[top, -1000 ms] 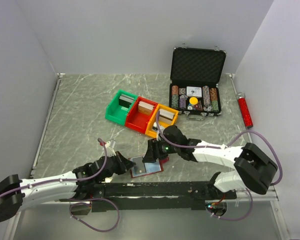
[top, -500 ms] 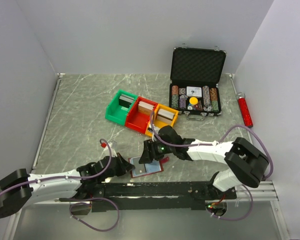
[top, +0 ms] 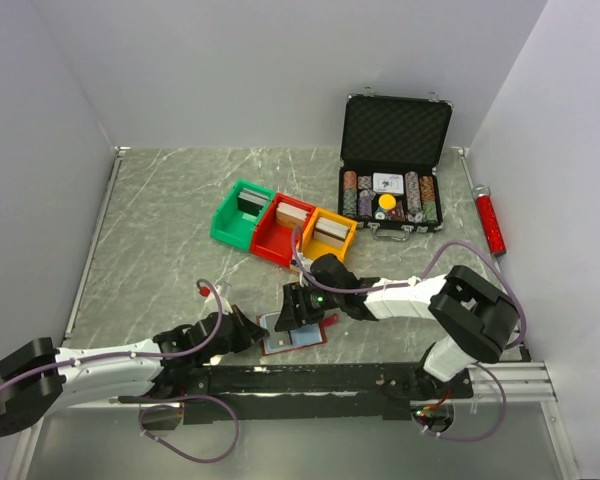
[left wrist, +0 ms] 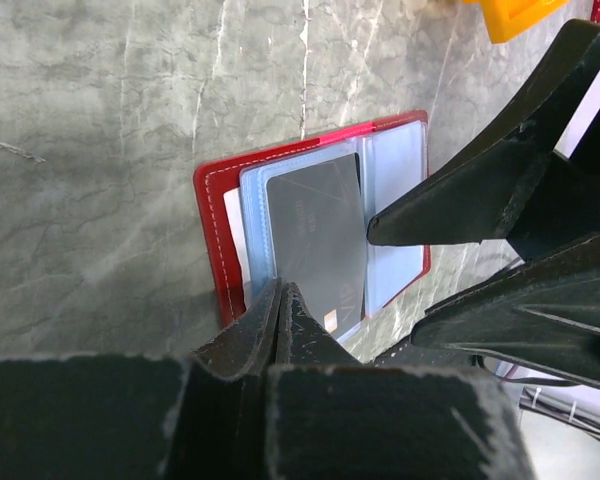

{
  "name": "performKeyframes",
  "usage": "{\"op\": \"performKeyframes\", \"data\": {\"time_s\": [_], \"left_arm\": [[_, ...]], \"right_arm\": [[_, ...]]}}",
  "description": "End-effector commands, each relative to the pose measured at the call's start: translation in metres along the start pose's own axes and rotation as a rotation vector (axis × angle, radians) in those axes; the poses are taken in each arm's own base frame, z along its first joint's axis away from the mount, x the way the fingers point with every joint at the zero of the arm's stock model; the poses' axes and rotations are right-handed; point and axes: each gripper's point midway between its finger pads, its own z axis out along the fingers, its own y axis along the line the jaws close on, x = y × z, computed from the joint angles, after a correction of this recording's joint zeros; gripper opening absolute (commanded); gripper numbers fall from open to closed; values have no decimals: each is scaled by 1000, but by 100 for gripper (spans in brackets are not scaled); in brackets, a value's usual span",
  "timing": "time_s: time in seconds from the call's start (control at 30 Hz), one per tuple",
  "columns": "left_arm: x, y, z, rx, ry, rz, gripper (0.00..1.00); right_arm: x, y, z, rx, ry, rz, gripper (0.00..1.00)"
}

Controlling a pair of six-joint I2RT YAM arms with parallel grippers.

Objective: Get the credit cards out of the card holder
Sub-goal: Remove the credit card from the card holder.

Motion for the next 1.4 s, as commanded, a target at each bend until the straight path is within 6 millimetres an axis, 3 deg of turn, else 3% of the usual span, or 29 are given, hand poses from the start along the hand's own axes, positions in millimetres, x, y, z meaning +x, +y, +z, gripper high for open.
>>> {"op": "performKeyframes", "data": {"time_s": [0.0,0.8,1.37], "left_arm": [[1,31,-1,-96,-13,-7,1],[-1,35,-2,-106,-29,-26,1],[-3,44,-3,-148,-47,-58,1]], "right_arm": [[-13,15,5,-59,-29,-23,67],[-7,0,6,6,-23,23,65],[-3,4,4,-11,-11,71,65]]}}
